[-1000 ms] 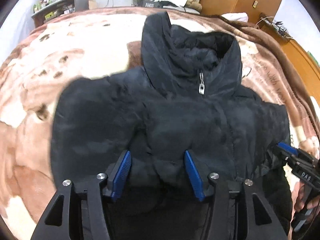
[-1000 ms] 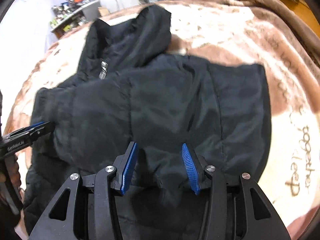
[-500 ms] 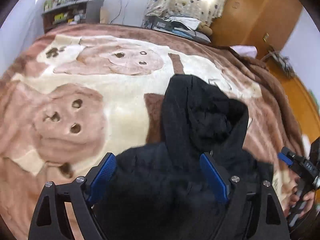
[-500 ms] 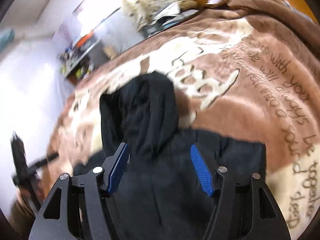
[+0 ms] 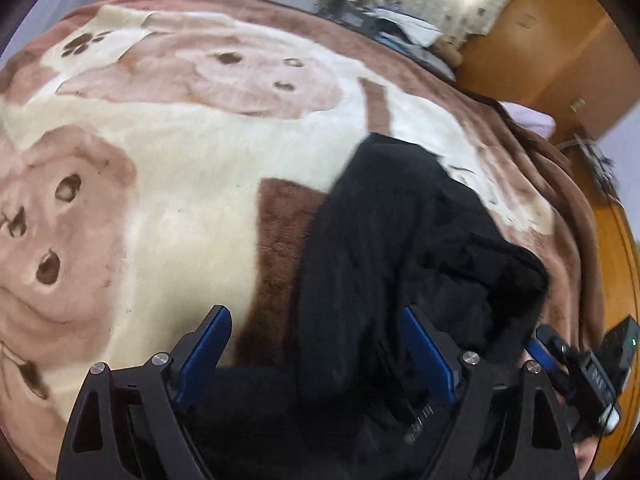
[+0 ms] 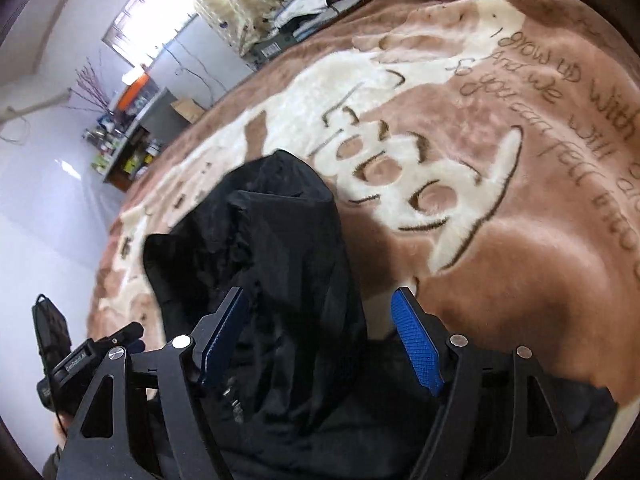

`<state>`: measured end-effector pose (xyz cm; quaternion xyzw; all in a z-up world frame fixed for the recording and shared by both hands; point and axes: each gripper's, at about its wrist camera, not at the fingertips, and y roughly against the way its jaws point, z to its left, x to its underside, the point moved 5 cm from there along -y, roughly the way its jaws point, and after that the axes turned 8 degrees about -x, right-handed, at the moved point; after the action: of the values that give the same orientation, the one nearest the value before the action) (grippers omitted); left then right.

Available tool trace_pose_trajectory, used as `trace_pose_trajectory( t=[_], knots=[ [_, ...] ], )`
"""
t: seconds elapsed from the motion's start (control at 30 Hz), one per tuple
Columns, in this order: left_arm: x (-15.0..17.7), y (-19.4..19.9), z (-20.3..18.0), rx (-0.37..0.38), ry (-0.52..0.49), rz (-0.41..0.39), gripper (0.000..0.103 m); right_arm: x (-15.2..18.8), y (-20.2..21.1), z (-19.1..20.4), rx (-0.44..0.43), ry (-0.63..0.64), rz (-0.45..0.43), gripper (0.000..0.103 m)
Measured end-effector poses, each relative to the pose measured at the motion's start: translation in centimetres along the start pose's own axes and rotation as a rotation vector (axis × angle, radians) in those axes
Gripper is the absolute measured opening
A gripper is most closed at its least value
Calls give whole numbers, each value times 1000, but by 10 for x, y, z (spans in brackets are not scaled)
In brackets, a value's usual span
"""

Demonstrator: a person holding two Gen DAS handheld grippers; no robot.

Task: Fold large clothes
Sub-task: 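Lift the hem with both grippers and fold it toward the hood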

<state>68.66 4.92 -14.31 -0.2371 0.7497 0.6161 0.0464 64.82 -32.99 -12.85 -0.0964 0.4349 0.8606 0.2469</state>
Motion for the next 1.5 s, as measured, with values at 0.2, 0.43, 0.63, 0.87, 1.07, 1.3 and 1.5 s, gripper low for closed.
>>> trace_pose_trajectory(
  t=[0.2,0.43,0.63,0.87,1.07,1.3,1.5],
  knots=[
    [0,-19,-3,16,26,26,28,3,-16,4,3,31,11,32],
    [11,11,-17,33,-68,-58,1,18,10,32,10,253,-52,7],
    [38,54,-1,72,-73,-101,1,47,46,46,54,420,-98,6],
    [88,100,23,123,-109,-180,1,97,83,58,118,620,-153,6],
    [125,95,64,172,58,-116,1,129,94,36,160,598,-144,6],
    [152,98,88,174,160,-72,1,147,109,5,168,452,-116,6],
    [168,115,124,140,201,-54,3,156,133,-31,171,306,-107,7]
  ],
)
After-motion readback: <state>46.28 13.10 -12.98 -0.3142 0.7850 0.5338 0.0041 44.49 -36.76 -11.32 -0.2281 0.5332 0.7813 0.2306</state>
